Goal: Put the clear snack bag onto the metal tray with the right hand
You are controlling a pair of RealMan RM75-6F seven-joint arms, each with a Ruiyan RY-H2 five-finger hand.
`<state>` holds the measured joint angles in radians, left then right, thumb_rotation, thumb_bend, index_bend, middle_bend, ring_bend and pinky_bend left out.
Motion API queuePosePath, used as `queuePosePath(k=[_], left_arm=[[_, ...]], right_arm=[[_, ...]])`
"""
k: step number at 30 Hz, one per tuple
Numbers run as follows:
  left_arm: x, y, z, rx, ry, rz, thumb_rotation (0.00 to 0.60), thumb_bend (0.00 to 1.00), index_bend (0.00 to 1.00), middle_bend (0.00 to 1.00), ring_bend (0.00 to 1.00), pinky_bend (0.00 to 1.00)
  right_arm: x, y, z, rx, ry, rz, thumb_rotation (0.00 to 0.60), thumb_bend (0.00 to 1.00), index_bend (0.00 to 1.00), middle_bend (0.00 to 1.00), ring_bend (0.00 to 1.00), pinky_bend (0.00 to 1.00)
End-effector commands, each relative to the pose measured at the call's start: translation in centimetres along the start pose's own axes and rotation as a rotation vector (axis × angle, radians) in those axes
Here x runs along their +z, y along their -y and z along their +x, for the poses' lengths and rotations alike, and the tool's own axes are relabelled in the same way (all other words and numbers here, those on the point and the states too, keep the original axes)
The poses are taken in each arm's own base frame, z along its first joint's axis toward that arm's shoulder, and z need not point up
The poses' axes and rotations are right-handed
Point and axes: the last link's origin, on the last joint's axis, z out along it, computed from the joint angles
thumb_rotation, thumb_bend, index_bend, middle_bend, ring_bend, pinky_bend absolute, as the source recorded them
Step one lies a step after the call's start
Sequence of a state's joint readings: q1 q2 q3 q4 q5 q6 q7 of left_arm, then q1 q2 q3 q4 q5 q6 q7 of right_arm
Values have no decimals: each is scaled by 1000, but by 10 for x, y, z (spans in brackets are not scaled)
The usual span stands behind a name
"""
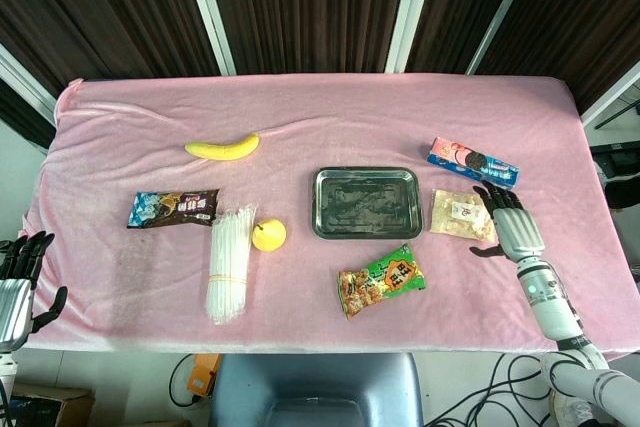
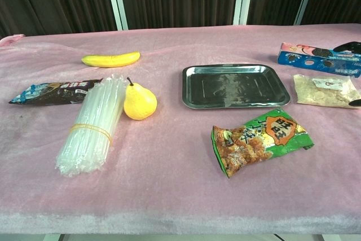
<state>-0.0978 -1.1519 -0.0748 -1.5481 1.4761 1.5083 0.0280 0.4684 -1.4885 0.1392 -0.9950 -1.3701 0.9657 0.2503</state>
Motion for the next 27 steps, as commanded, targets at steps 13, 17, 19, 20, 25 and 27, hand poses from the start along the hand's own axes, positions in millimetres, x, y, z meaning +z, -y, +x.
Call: queuePosePath(k=[13, 17, 19, 20, 25, 27], left_arm=[[0, 1, 1, -2, -2, 2, 600, 411, 85, 79, 55, 333], [0, 2, 2, -7, -5, 5, 600, 410, 86, 79, 55, 333], [-1, 2, 3, -13, -8, 6, 600, 410, 86, 79, 55, 332], [-1, 3, 3, -16, -11, 7, 600, 410, 86, 79, 55, 332], [-2, 4, 4, -21, -18, 11, 600, 411, 86, 79, 55, 332], [-2, 4, 5, -24, -19, 12, 600, 410, 85, 79, 55, 332]], right_arm=[[21, -6, -8, 9, 36, -74, 600, 81, 7, 0, 22, 184], [40, -2, -13, 1, 71, -97, 600, 82, 12, 0, 22, 186], [49, 2, -15, -5, 80, -102, 600, 83, 15, 5, 22, 187], [52, 4, -16, -6, 82, -102, 600, 84, 20, 10, 22, 188], [62, 11, -18, -13, 82, -98, 600, 128, 123, 110, 96, 231], [64, 15, -18, -23, 83, -92, 600, 181, 270, 222, 227, 331]])
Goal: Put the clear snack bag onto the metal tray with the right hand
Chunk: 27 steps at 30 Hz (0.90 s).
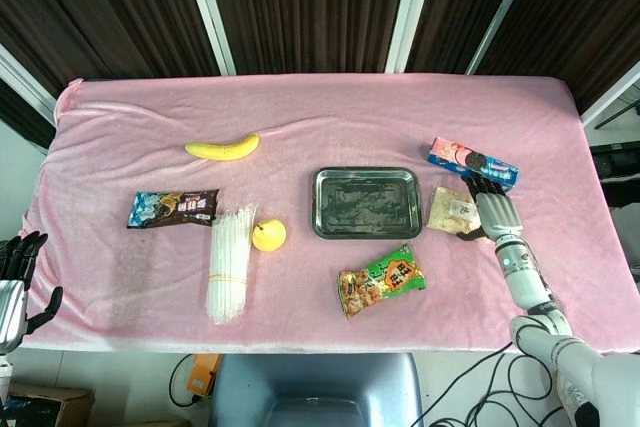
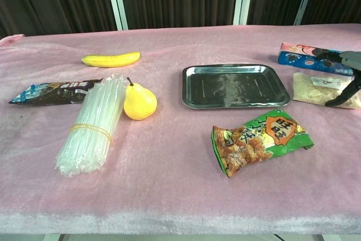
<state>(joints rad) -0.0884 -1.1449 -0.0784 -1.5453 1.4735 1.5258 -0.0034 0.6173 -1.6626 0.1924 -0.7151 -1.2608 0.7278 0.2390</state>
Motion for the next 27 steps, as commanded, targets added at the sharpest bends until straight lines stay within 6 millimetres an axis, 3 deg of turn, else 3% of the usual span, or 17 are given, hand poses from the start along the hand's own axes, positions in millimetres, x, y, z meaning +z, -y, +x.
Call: queuePosePath(k=[1, 3, 6, 10, 16, 19, 23, 25, 27], left_arm=[[0, 1, 1, -4, -3, 2, 600, 410, 85, 79, 55, 332], [-1, 2, 2, -10, -8, 4, 600, 410, 86, 79, 55, 333], [-1, 3, 3, -15, -11, 4, 600, 409, 86, 79, 54, 332], [-1, 4, 4, -20, -15, 7, 600, 412, 86, 79, 55, 332], [-1, 3, 3, -18, -14, 4, 600, 410, 86, 79, 54, 333], [0, 2, 2, -15, -9, 0, 600, 410, 86, 79, 55, 332], [1, 2, 2, -14, -6, -4, 600, 410, 86, 79, 54, 333], [1, 2, 2, -13, -5, -6, 600, 410, 86, 79, 55, 333], [1, 2, 2, -15, -5, -5, 600, 410, 86, 79, 55, 333]], right_arm=[[4, 6, -1, -18, -4, 9, 600, 218, 401, 319, 342, 426], [7, 12, -9, -69, 9, 10, 600, 257, 586, 453, 494, 555], [9, 14, -13, -84, -8, -6, 600, 359, 775, 606, 650, 714], [4, 15, -7, -72, -93, -15, 600, 480, 859, 661, 700, 793], [-20, 40, 26, 35, -331, 72, 600, 495, 880, 669, 707, 798], [-36, 67, 51, 67, -410, 145, 600, 496, 881, 669, 708, 798], [-35, 108, 73, 122, -418, 232, 600, 497, 876, 669, 707, 794], [-28, 127, 77, 125, -406, 259, 600, 496, 832, 668, 688, 777], [-22, 140, 77, 123, -370, 277, 600, 492, 684, 589, 585, 704]])
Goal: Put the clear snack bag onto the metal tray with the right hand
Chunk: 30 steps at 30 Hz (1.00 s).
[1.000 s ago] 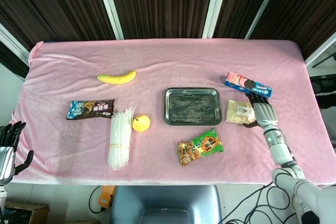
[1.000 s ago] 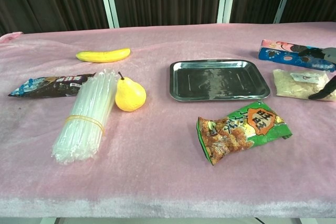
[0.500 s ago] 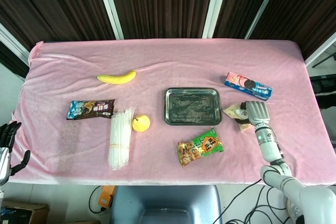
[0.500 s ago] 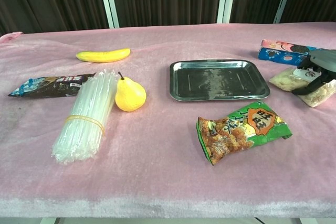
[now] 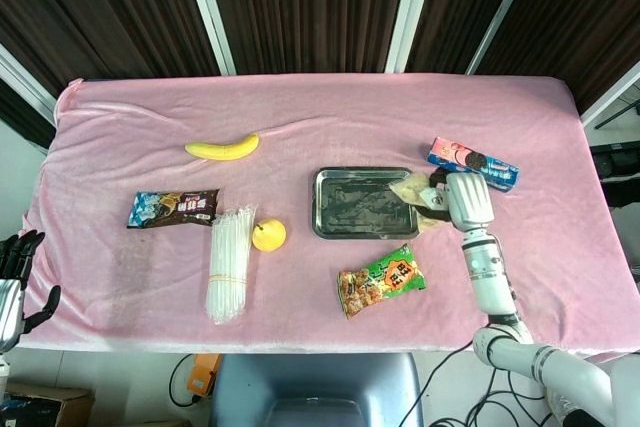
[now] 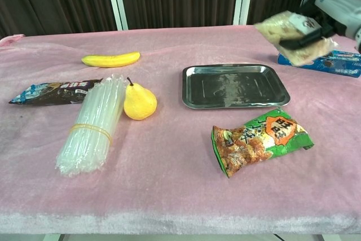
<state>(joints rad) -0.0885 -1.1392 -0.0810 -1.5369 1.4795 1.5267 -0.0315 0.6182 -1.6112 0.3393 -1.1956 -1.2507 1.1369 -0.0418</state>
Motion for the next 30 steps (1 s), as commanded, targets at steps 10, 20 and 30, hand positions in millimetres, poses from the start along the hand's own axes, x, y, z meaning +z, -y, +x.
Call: queuePosePath(k=[10, 20, 30], left_arm=[[-1, 1, 1, -8, 3, -7, 600, 411, 86, 79, 55, 332], [-1, 0, 0, 0, 5, -9, 600, 409, 86, 79, 55, 333], [0, -4, -3, 12, 13, -11, 600, 411, 86, 79, 55, 333]], right_arm=[[18, 23, -8, -70, 128, 24, 600, 207, 7, 0, 0, 180], [-82, -49, 49, -178, 81, -150, 600, 155, 0, 0, 0, 164], [-181, -99, 59, -224, -16, -227, 600, 88, 0, 0, 0, 165]])
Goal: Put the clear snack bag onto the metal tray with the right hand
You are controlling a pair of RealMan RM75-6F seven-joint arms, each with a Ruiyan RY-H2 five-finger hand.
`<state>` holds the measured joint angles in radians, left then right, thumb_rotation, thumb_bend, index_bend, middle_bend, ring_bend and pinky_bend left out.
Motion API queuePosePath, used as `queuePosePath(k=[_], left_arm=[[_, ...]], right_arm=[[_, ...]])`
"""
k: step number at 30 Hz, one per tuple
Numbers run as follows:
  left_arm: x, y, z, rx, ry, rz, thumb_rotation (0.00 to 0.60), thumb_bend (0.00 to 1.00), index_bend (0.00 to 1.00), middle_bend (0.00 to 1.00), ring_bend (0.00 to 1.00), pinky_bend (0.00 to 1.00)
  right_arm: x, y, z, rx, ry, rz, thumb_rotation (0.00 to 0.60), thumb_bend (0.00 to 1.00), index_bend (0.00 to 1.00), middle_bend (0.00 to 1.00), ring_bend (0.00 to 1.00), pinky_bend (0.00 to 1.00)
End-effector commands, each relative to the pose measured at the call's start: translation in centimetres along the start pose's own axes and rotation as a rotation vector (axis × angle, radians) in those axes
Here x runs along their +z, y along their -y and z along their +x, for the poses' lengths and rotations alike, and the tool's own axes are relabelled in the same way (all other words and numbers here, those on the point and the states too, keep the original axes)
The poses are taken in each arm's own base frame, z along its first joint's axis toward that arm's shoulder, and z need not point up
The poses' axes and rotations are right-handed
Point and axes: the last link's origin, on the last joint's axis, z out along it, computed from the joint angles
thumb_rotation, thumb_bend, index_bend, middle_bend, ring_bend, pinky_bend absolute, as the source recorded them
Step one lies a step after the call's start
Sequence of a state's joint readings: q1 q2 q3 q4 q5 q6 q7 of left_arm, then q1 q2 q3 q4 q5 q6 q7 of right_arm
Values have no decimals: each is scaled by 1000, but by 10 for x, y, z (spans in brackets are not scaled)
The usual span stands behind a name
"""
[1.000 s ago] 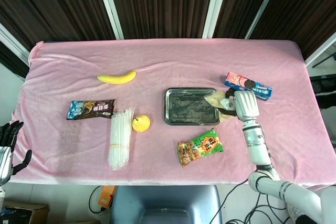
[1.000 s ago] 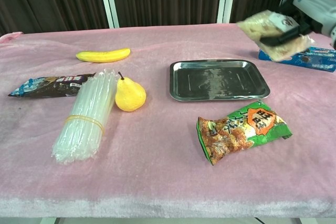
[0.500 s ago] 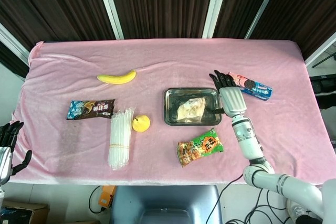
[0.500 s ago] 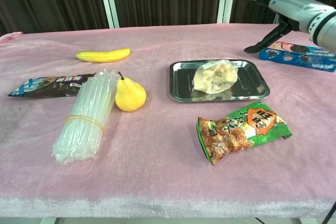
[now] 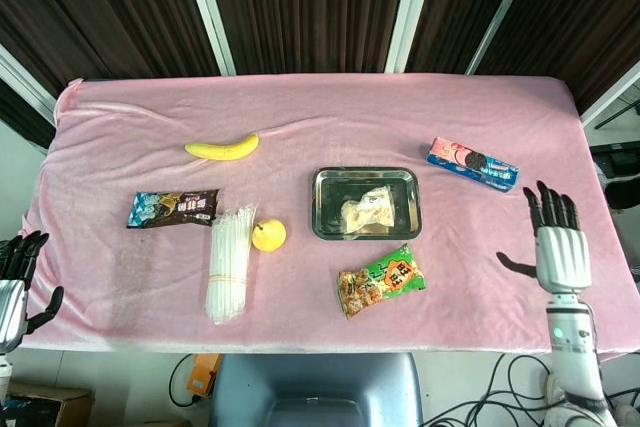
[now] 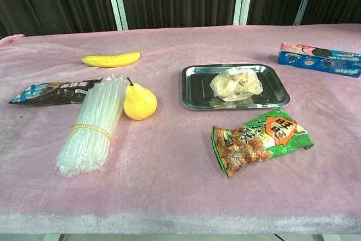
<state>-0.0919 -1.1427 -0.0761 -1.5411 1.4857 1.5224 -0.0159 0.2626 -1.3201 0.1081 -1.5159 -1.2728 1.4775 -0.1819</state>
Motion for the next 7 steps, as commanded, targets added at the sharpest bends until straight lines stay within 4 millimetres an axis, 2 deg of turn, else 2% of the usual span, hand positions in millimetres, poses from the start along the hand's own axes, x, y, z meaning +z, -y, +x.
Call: queuePosePath(k=[1, 7], left_arm=[[1, -1, -2, 5, 7, -3, 600, 411, 86, 79, 55, 333], [3, -2, -3, 11, 10, -4, 600, 409, 86, 79, 54, 333]], right_arm=[[-25, -21, -3, -5, 13, 2, 600, 87, 0, 0, 0, 165], [-19, -21, -9, -10, 42, -10, 600, 88, 0, 0, 0, 167]])
